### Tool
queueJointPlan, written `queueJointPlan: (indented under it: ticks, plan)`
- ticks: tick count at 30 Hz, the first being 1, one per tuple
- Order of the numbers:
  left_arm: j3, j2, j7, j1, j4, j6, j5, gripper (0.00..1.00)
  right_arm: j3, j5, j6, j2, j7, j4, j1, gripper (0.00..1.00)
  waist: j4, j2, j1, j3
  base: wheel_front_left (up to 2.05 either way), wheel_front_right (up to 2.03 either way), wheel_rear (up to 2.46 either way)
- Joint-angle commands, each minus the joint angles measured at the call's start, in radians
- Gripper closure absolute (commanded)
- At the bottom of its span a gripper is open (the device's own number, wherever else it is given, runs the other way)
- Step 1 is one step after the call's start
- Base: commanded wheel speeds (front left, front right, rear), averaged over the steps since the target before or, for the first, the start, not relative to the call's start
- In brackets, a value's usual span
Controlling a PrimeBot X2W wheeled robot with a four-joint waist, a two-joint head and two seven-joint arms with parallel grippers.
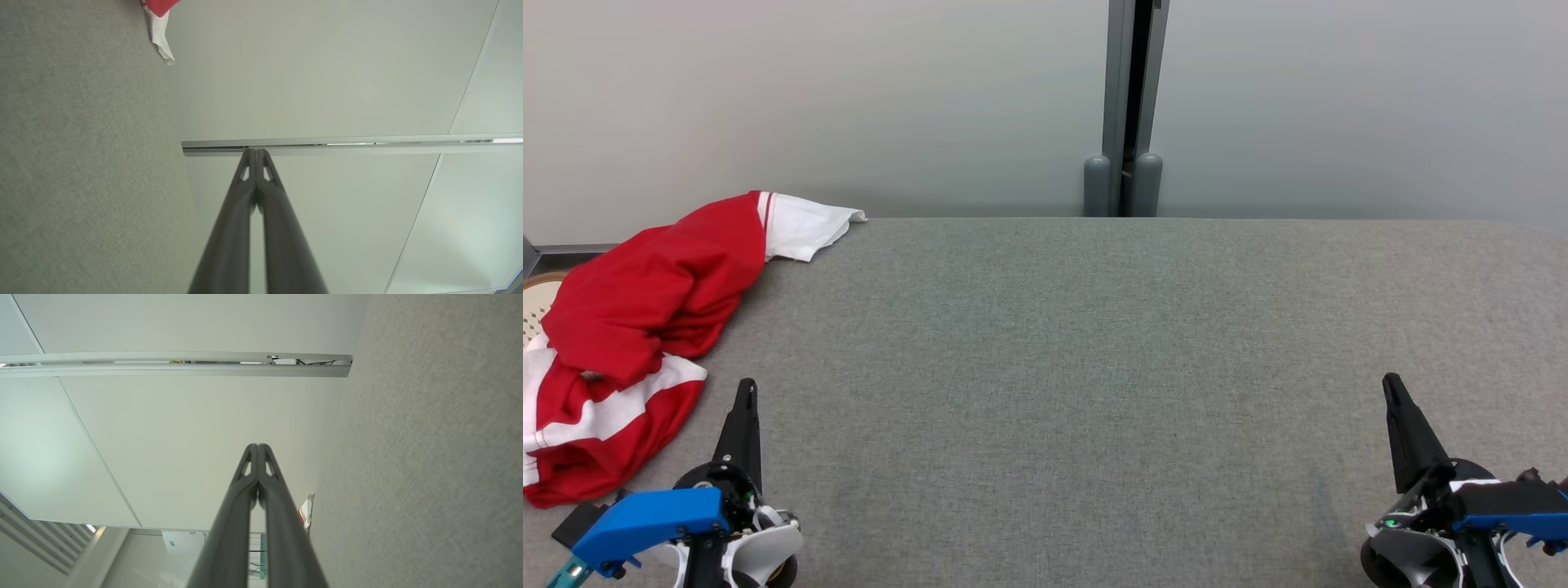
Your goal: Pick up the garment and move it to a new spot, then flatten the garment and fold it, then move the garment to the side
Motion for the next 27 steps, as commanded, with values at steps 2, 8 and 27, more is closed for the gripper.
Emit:
queueJointPlan:
  ticks: [2, 8, 27]
  plan:
    - [0.001, -0.002, 0.003, -0.010, -0.004, -0.003, -0.002, 1.00, -0.002, 0.002, 0.000, -0.005, 0.004, -0.003, -0.011, 1.00, 0.000, 0.0000, 0.0000, 0.000, 0.00, 0.00, 0.00]
    - [0.001, -0.002, 0.003, -0.010, -0.004, -0.003, -0.002, 1.00, -0.002, 0.002, 0.000, -0.005, 0.004, -0.003, -0.011, 1.00, 0.000, 0.0000, 0.0000, 0.000, 0.00, 0.00, 0.00]
    - [0.001, -0.002, 0.003, -0.010, -0.004, -0.003, -0.002, 1.00, -0.002, 0.002, 0.000, -0.005, 0.004, -0.003, -0.011, 1.00, 0.000, 0.0000, 0.0000, 0.000, 0.00, 0.00, 0.00]
